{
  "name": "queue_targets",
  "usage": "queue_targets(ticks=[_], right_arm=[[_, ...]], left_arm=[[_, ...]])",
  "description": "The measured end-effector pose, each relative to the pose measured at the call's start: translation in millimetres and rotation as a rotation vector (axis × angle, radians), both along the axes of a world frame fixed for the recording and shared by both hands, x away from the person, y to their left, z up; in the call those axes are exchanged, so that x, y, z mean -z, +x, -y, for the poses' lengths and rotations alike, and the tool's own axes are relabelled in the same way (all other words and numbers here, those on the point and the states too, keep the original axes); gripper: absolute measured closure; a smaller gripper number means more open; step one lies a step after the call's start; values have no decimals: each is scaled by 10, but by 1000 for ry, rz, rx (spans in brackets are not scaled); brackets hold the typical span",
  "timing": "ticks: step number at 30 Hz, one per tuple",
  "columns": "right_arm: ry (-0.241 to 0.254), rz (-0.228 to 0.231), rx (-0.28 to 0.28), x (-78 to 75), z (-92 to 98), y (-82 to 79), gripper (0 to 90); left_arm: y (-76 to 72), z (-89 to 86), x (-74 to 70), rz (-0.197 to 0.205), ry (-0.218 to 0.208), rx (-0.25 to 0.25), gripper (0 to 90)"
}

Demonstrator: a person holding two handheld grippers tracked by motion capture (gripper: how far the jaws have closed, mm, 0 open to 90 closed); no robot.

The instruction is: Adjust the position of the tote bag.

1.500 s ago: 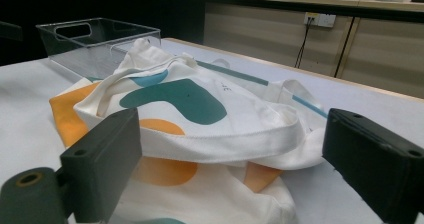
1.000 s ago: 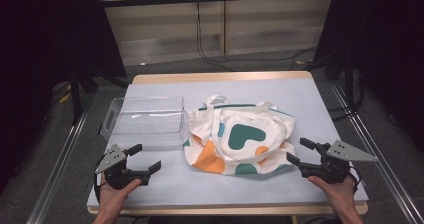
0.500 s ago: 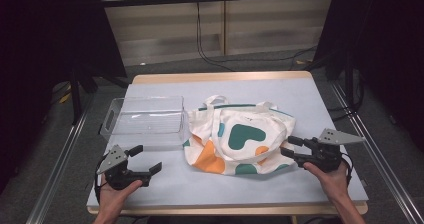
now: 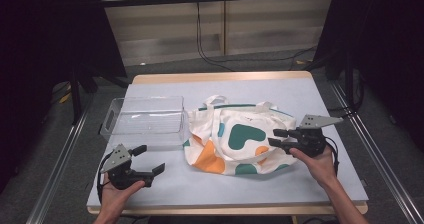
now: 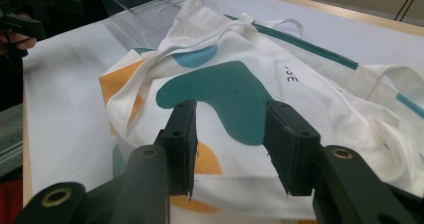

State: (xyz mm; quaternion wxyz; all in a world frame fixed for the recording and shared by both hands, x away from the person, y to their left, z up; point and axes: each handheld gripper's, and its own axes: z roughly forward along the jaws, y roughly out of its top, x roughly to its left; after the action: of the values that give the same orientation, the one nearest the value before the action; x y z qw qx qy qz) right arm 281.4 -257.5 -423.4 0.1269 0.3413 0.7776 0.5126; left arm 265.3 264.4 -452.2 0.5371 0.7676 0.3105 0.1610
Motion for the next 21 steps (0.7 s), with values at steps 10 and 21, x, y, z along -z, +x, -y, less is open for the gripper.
queue_targets(ticks=[10,21], right_arm=[[4,-52,-37,34,-40,313,657],[-41,-103,-43,71,-111,624,719]], left_arm=[[3,67,6,-10,8,11,55],[-45,-24,15,-24,-4,-8,79]])
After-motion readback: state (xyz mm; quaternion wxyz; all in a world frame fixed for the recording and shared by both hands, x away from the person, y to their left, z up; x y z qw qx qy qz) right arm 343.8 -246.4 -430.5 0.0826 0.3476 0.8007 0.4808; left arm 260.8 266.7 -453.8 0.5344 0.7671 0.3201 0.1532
